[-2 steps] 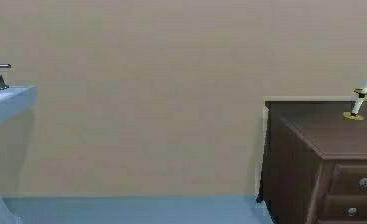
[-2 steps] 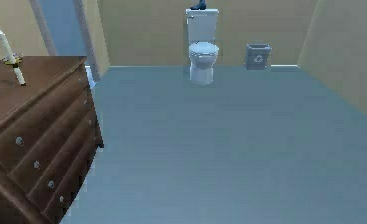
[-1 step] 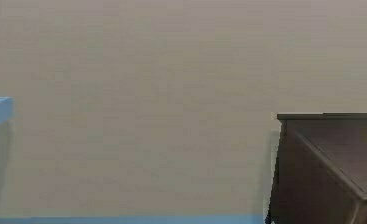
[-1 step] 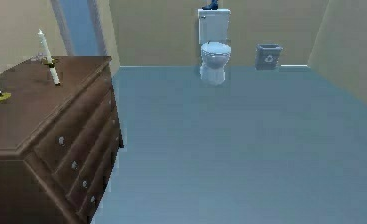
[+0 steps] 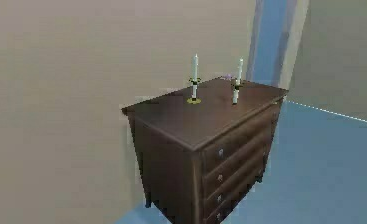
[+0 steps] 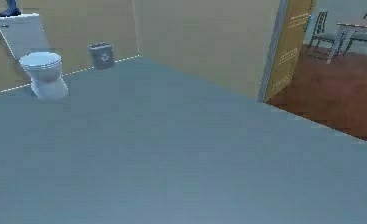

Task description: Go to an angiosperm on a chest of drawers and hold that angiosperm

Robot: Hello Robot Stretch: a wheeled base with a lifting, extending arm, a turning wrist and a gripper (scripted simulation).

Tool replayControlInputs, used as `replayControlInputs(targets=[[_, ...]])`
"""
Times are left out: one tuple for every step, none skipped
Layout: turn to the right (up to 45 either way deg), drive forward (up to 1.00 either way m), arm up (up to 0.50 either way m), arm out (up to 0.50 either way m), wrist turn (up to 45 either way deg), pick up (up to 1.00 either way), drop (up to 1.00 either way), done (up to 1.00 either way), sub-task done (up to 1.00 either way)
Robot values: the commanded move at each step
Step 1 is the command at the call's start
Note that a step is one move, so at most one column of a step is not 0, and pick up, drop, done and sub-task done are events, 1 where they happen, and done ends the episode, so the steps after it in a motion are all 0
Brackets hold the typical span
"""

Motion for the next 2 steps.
replayControlInputs(targets=[[45.0,0.0,0.0,0.0,0.0,0.0,0.0,0.0,0.0],[18.0,0.0,0.0,0.0,0.0,0.0,0.0,0.0,0.0]])
